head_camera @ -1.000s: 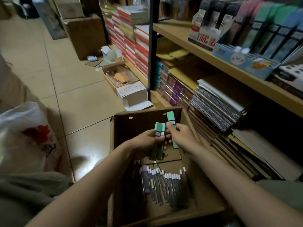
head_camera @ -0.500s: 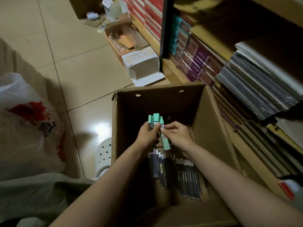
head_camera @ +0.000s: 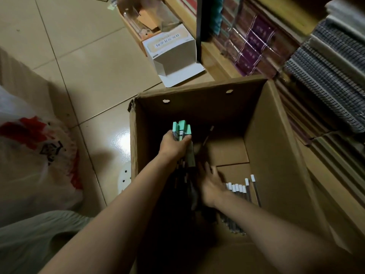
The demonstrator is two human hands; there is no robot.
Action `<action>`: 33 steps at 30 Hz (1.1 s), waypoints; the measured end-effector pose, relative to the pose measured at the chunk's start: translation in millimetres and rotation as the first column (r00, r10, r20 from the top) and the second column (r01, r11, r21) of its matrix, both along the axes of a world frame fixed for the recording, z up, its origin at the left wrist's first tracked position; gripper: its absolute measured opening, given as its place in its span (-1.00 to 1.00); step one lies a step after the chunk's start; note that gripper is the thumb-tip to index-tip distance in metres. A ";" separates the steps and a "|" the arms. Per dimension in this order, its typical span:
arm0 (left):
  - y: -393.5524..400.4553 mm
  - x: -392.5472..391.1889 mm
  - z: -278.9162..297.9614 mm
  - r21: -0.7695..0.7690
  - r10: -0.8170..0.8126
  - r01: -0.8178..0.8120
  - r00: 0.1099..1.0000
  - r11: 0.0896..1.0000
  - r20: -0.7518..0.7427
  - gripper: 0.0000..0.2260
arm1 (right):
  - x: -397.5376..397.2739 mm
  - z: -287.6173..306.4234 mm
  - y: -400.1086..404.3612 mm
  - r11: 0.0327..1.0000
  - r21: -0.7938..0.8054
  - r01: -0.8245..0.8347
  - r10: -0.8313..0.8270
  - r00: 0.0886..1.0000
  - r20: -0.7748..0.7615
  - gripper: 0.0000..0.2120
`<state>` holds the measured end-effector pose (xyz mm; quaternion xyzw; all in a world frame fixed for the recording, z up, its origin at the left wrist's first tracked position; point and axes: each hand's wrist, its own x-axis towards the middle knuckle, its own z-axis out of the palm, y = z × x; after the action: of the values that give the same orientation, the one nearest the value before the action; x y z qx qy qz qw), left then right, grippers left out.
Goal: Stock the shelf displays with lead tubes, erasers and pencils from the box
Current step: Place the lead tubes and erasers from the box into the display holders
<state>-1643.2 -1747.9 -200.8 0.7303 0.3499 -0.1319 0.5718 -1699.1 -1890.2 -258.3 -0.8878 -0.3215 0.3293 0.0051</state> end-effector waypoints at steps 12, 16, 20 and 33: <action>-9.1 -28.1 9.3 -0.047 0.037 -0.040 0.998 0.998 -0.056 -0.63 | -5.5 -1.2 -42.4 0.960 0.048 0.277 -0.281 0.953 0.113 -0.04; -16.0 -37.6 20.0 -0.063 0.000 -0.003 0.999 0.998 -0.042 -0.62 | -11.8 8.7 -48.0 0.847 0.238 0.476 -0.489 0.872 -0.002 -0.24; -20.4 -42.2 37.4 -0.039 -0.078 0.077 0.997 0.996 -0.019 -0.61 | -0.1 31.8 -59.3 0.599 0.396 0.696 -0.645 0.712 -0.278 -0.55; -39.6 7.9 210.0 0.164 -0.628 0.610 0.772 0.775 0.097 -0.57 | 52.1 295.1 -110.1 0.523 0.684 0.508 -0.620 0.778 -0.103 -0.86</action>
<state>-1635.3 -1787.5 9.2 0.8460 0.0541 -0.2373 0.4743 -1647.0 -2000.3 36.8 -0.8995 -0.1120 0.0991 0.4105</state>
